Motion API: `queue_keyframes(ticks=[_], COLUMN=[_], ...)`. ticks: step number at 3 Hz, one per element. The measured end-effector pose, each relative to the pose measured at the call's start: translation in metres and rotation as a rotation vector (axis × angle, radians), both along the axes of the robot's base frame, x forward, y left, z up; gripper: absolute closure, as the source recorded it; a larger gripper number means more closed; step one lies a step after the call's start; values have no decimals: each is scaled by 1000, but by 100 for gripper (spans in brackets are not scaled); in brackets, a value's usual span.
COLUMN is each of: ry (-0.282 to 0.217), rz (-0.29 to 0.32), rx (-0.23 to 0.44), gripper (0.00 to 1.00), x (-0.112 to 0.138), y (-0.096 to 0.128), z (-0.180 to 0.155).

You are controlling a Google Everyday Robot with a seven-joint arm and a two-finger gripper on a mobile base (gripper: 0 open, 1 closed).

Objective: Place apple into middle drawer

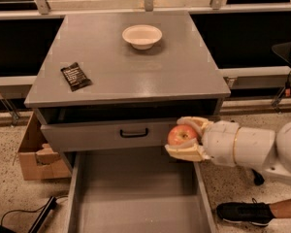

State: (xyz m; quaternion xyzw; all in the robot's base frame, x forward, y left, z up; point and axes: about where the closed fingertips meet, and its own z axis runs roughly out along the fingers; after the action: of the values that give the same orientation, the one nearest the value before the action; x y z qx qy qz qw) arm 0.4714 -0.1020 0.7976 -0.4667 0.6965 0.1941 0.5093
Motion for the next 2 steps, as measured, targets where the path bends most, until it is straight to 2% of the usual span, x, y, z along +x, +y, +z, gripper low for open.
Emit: queue_keyframes(ticks=[1,2], ry=[62,82], rz=[27,58], rx=[26,94], gripper=[100,100], x=[-6,-6], y=[32,53], z=[-90,-161])
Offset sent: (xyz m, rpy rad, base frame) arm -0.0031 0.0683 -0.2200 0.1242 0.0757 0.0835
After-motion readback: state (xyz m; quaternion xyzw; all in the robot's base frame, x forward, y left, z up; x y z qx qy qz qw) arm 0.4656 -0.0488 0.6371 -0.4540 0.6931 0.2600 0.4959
